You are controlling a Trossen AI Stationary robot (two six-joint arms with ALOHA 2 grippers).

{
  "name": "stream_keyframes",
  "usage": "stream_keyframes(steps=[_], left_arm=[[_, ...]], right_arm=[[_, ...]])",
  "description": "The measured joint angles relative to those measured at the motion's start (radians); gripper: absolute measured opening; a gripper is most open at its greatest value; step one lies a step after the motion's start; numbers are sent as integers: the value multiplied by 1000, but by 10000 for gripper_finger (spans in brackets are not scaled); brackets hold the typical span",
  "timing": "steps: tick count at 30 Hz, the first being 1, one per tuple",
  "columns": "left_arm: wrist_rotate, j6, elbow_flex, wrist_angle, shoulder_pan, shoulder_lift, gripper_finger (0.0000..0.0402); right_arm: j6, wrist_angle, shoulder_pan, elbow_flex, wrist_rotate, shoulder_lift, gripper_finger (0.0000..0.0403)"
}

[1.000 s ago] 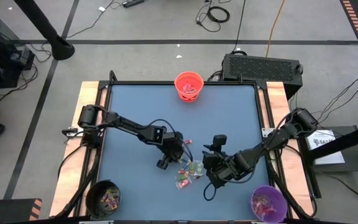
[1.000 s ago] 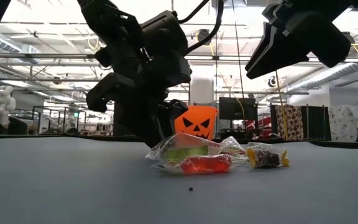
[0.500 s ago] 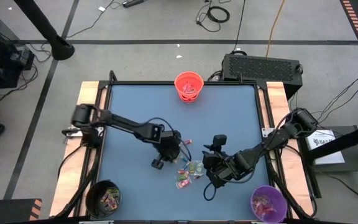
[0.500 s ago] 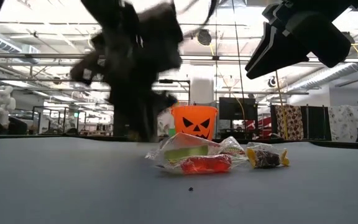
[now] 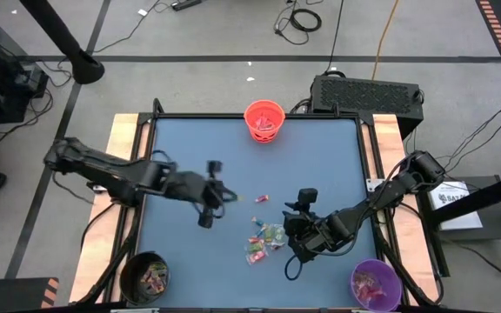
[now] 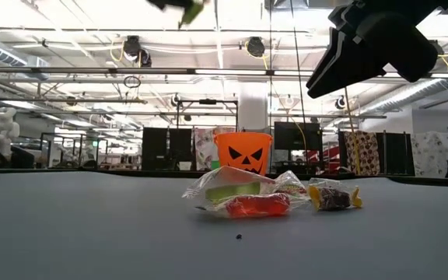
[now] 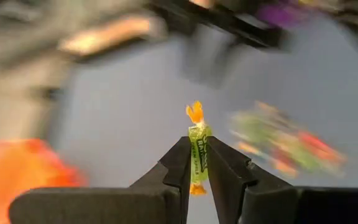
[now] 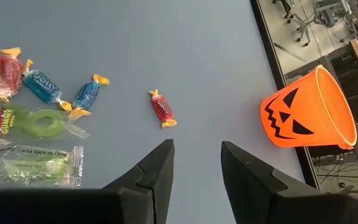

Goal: Sort candy by brand, put in halloween buckets
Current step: Put the green candy into the black bucket

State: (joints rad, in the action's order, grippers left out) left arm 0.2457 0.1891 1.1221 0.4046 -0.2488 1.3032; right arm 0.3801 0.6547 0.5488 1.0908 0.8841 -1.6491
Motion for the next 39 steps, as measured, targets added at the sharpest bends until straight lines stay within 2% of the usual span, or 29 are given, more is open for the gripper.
stream_keyframes(steps=[4,9,12,14,19,23,25,26,31,33,35,39], left_arm=[[445,23,0,9,-104,-60,54],[970,12,-4,82,-205,-55,55],[1147,-32,-4,123,-223,-44,55],[1162,-51,-4,128,-225,-45,56],[1131,-77,-4,127,-225,-45,56],[1060,-80,-4,125,-225,-48,56],[993,-103,-4,131,-225,-54,56],[932,-132,-4,146,-220,-60,56],[446,-403,-4,334,-107,-63,56],[309,-523,-15,389,-54,-55,56],[207,-547,-53,383,-25,-44,57],[-24,-479,-151,288,-20,-15,57]], right_arm=[[1,-4,0,0,0,0,125],[-2,-18,0,0,0,0,125],[-6,-21,0,0,0,0,125],[-6,-22,0,0,1,0,125],[-7,-23,0,0,1,0,125],[-7,-23,0,0,1,0,125],[-7,-23,0,0,0,0,125],[-7,-24,0,0,0,0,125],[-7,-35,0,0,0,0,125],[-9,-43,0,0,0,0,125],[-21,-52,0,0,0,0,125],[-35,-59,-3,0,0,0,125]])
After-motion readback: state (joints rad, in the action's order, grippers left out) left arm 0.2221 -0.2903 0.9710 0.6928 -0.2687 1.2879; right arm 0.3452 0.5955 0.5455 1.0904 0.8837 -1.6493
